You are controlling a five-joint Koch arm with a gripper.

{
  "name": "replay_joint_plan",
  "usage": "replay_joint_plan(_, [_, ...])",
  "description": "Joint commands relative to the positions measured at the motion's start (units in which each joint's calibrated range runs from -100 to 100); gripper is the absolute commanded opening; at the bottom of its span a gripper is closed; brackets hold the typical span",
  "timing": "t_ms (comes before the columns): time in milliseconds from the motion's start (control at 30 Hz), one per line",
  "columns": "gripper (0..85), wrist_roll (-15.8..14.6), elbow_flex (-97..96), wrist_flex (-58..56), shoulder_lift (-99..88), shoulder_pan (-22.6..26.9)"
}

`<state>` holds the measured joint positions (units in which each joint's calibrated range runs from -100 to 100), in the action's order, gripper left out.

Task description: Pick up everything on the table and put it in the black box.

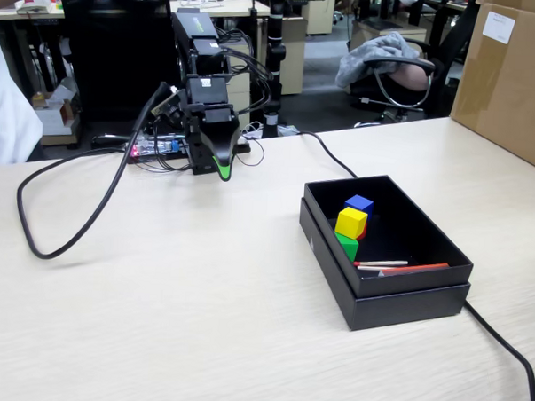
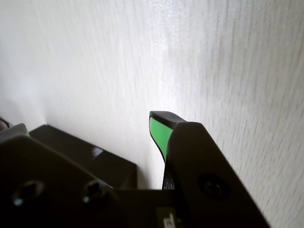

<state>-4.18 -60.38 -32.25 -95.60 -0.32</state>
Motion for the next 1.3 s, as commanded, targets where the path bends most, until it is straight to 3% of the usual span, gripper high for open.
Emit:
replay_joint_plan(0, [50.5, 1.07, -1.27, 8.45, -3.6, -0.88])
replay_joint_plan(167, [52.1, 1.12, -10.79, 15.79, -4.4, -1.07])
replay_joint_plan(400, [49.2, 4.93, -27.56, 36.87, -4.4, -1.22])
replay_joint_plan(567, [48.7, 5.52, -35.17, 41.88, -4.4, -1.17])
replay_joint_plan(1267, [48.7, 5.57, -36.99, 34.11, -4.06, -1.03])
